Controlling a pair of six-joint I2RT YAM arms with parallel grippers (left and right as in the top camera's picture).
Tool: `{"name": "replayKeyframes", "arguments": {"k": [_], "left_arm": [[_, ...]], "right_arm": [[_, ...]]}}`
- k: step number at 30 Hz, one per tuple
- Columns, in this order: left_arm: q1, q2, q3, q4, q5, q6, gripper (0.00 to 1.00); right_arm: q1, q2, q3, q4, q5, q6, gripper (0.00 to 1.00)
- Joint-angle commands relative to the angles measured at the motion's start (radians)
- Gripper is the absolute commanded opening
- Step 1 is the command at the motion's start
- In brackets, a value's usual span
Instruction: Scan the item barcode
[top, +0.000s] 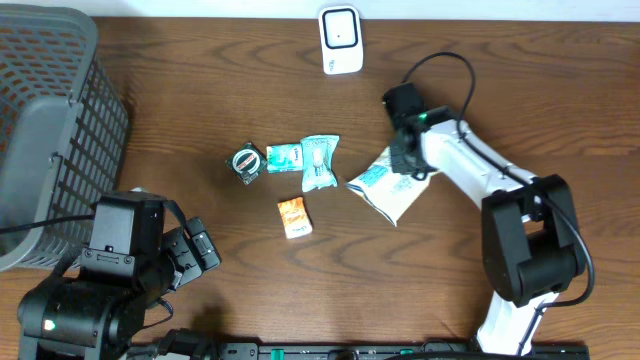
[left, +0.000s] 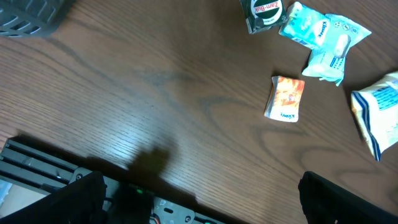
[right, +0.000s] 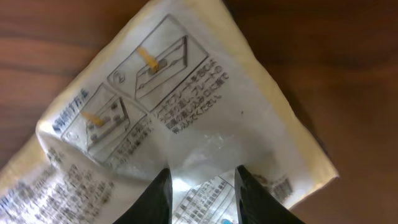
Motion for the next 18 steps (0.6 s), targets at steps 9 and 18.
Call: {"name": "replayKeyframes", "arguments": {"k": [9,18], "left_arm": [[0.0,-0.001,-0.001,-0.002,-0.006,-0.005,0.98],[0.0,-0.001,-0.001,-0.002,-0.006,-0.005,0.98]], "right_arm": [[-0.011,-0.039,0.23,-0.319,-0.326,-0.066,0.4],[0.073,-0.036,0.113,-0.279,-0.348,-0.082,0.42]]}}
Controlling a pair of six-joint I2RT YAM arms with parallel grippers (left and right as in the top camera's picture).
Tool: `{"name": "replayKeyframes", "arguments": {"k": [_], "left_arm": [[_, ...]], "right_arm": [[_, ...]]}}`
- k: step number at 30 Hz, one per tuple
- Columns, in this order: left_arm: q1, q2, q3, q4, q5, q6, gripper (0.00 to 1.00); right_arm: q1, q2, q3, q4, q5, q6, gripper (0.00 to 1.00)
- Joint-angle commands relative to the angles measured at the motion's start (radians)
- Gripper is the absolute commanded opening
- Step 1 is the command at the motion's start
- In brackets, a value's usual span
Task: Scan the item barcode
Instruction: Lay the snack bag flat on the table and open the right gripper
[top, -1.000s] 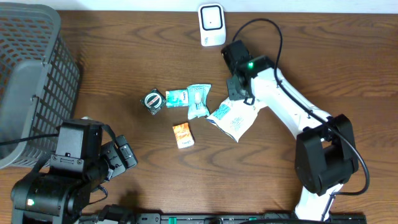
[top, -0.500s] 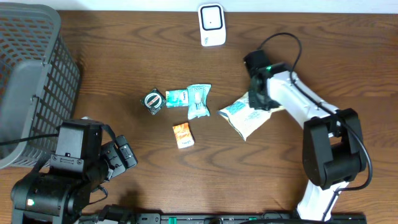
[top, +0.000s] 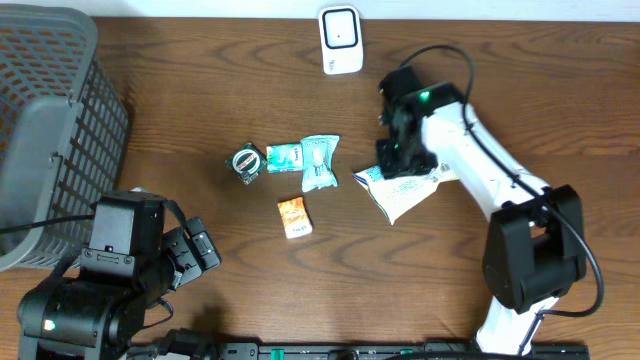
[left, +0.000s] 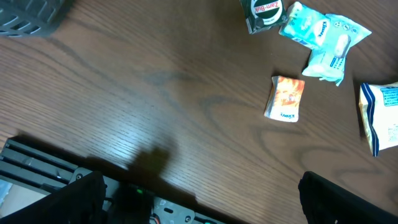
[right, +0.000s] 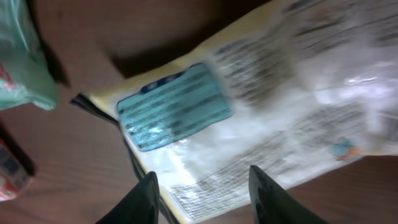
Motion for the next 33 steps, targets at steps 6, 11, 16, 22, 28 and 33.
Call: {"name": "replayKeyframes", "arguments": {"k": [6,11,16,22,28,33], "left_arm": [[-0.001,-0.001,-0.001,-0.002,-0.005,-0.005,0.98],[-0.001,-0.001,-0.001,-0.002,-0.005,-0.005,0.98],[-0.001,-0.001,-0.001,-0.002,-0.005,-0.005,0.98],[-0.001,-0.001,-0.001,-0.002,-0.005,-0.005,0.98],[-0.001,-0.001,-0.001,-0.002,-0.005,-0.005,0.98],[-0.001,-0.001,-0.001,-0.002,-0.005,-0.005,0.97]], "right_arm": [[0.099,-0.012,-0.208,0.169,-0.096,-0.016,0.41],[0.171,-0.012,-0.23,0.157,-0.186,-0.016,0.38],[0.218,-0.014,-0.175,0.048,-0.206,-0.016,0.29],[0.19,-0.022,-0.027,-0.117,-0.07,-0.014,0.15],[0.109,-0.022,0.055,-0.166,0.172,0.094,0.17],[0.011,-0.021,0.051,-0.174,0.179,0.098,0.19]]}}
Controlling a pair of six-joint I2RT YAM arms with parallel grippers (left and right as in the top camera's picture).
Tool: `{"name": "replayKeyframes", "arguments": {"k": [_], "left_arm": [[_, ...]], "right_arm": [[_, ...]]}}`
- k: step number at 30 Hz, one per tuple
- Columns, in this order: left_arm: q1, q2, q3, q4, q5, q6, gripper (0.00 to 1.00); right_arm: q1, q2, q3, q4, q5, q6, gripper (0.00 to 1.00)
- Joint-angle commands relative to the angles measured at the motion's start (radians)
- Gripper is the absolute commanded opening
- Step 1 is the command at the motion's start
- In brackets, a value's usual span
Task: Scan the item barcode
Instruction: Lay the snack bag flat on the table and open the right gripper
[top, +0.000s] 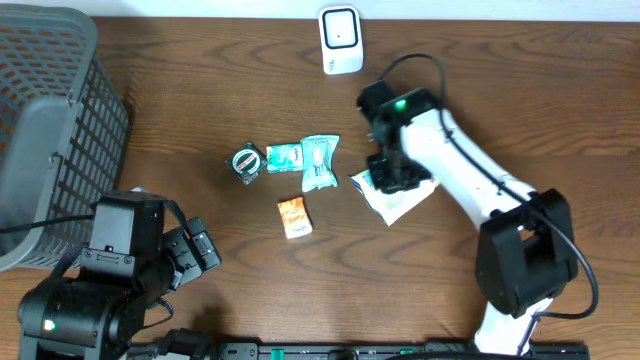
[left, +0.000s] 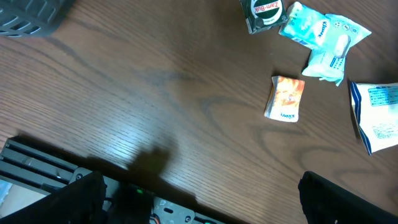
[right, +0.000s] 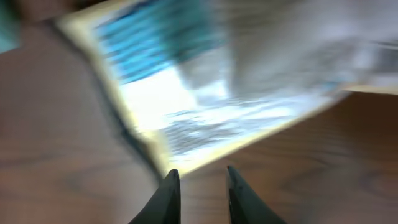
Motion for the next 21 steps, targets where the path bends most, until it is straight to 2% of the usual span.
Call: {"name": "replayKeyframes", "arguments": {"k": [1,5,11,16,21], "left_arm": [[0.0,-0.001,-0.001,-0.003,-0.005,-0.005,0.98],[0.0,-0.001,-0.001,-0.003,-0.005,-0.005,0.98],[0.0,-0.001,-0.001,-0.003,-0.005,-0.005,0.98],[0.0,-0.001,-0.001,-0.003,-0.005,-0.005,0.98],[0.0,-0.001,-0.001,-0.003,-0.005,-0.005,0.98]], "right_arm": [[-0.066,-0.021,0.011,-0.017,0.064,0.034,0.18],[-0.136,-0.021,0.008,-0.077,0.069,0.026,0.25],[-0.219,-0.021,-0.023,-0.159,0.129,-0.031,0.24],[-0.272,-0.021,-0.081,-0.12,0.176,-0.027,0.19],[-0.311,-0.021,-0.156,0.058,0.172,-0.027,0.09]]}}
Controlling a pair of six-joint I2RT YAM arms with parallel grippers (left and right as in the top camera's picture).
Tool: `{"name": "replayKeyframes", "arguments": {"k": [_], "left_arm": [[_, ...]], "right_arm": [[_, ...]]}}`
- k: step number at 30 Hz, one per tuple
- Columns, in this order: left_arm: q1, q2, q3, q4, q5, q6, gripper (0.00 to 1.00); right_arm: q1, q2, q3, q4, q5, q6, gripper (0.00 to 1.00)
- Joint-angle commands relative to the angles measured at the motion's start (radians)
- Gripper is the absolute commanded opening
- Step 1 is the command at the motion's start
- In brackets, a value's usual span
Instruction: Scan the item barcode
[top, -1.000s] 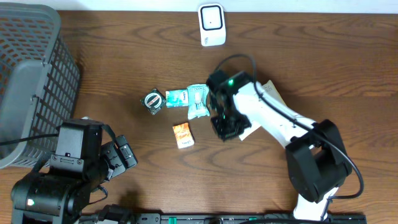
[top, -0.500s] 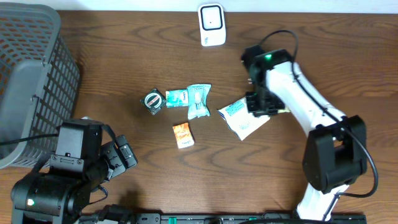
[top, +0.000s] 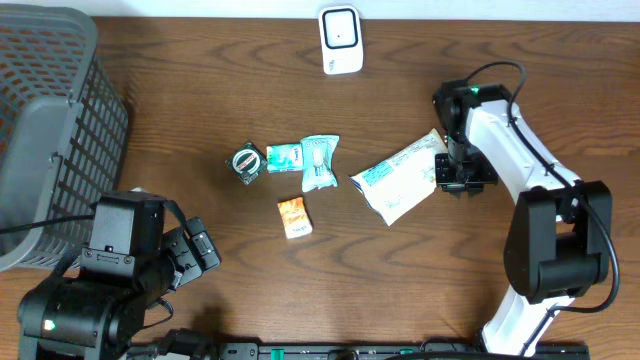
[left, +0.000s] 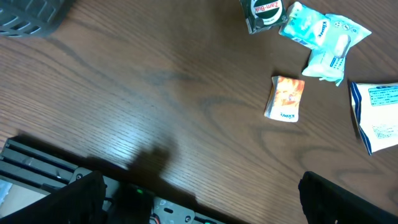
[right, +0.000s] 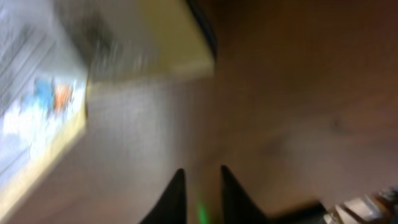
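Observation:
A white packet with a blue label (top: 398, 180) lies flat on the brown table, right of centre; its left end also shows in the left wrist view (left: 378, 115). My right gripper (top: 452, 176) hovers just past the packet's right end. In its own blurred view the right gripper (right: 201, 190) has a narrow gap with only table in it, and the packet (right: 43, 118) lies up and to the left. A white scanner (top: 340, 40) stands at the far edge. My left gripper (left: 199, 202) rests wide open at the near left, holding nothing.
A round tin (top: 247, 162), teal packets (top: 307, 160) and a small orange packet (top: 294, 216) lie left of the white packet. A grey mesh basket (top: 50, 120) fills the far left. A black rail (top: 350, 350) runs along the near edge.
My right gripper was over the left part of the white packet and is now beyond its right end. The packet shows whole and flat. The left arm has not moved.
My right gripper stood at the packet's upper right end, fingers apart over its printed face. Then it was over the packet's middle, then its left part, and the packet had turned and shifted slightly left. Now the gripper is off its right end.

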Motion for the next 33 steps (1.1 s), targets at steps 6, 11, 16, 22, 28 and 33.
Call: {"name": "replayKeyframes", "arguments": {"k": [6,11,16,22,28,33], "left_arm": [[-0.001,-0.001,-0.001,-0.003,-0.005,-0.005,0.98],[-0.001,-0.001,-0.001,-0.003,-0.005,-0.005,0.97],[-0.001,-0.001,-0.001,-0.003,-0.005,-0.005,0.98],[-0.001,-0.001,-0.001,-0.003,-0.005,-0.005,0.98],[-0.001,-0.001,-0.001,-0.003,-0.005,-0.005,0.97],[-0.001,-0.001,-0.001,-0.003,-0.005,-0.005,0.98]], "right_arm": [[-0.037,-0.02,-0.101,0.267,-0.04,-0.002,0.05],[-0.036,-0.02,-0.106,0.472,-0.13,-0.014,0.07],[-0.034,-0.02,-0.096,0.6,-0.332,-0.042,0.15],[-0.035,-0.021,-0.024,0.478,-0.363,-0.04,0.09],[-0.035,-0.021,0.087,0.308,-0.363,-0.04,0.15],[-0.032,-0.021,0.152,0.189,-0.372,-0.04,0.18]]}}
